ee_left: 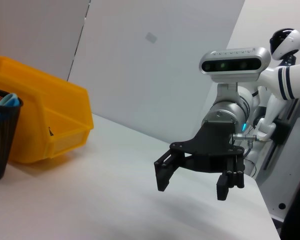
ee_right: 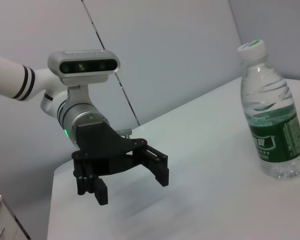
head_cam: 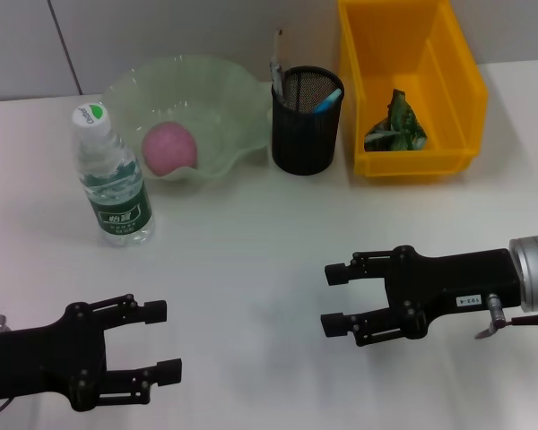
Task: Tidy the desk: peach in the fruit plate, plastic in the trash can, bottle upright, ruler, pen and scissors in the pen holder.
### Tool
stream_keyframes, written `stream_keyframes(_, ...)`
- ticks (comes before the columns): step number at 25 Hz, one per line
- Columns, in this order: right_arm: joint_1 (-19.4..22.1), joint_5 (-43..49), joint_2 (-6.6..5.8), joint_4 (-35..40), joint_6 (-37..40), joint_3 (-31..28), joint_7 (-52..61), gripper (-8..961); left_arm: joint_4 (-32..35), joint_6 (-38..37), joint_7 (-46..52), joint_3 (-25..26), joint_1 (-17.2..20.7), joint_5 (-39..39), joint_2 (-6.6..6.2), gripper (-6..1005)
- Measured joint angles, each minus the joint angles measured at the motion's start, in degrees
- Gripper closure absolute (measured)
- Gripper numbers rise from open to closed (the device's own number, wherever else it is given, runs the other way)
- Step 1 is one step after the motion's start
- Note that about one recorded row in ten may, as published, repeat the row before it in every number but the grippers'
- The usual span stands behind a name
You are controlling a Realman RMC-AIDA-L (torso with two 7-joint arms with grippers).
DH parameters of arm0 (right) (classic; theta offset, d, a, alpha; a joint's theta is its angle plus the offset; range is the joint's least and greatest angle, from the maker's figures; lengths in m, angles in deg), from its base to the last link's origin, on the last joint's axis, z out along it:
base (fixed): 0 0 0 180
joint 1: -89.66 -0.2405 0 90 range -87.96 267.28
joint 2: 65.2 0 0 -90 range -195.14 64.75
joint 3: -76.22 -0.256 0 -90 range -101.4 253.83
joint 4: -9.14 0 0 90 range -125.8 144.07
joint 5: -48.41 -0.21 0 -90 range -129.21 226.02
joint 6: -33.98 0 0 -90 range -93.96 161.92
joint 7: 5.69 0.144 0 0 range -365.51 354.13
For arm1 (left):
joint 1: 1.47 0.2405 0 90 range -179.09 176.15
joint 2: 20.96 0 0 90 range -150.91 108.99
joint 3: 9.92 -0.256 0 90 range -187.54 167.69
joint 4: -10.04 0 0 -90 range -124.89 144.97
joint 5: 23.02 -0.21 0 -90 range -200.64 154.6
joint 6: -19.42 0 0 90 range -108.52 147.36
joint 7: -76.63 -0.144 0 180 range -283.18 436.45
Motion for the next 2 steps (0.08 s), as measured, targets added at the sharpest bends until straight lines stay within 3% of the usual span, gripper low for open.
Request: stream_keyframes(2, -0.09, 0.06, 0.01, -0.02, 0.00, 0.00, 0.22, 154, -0.01, -0.05, 0.19, 0.00, -0.20, -0.07, 0.00, 159)
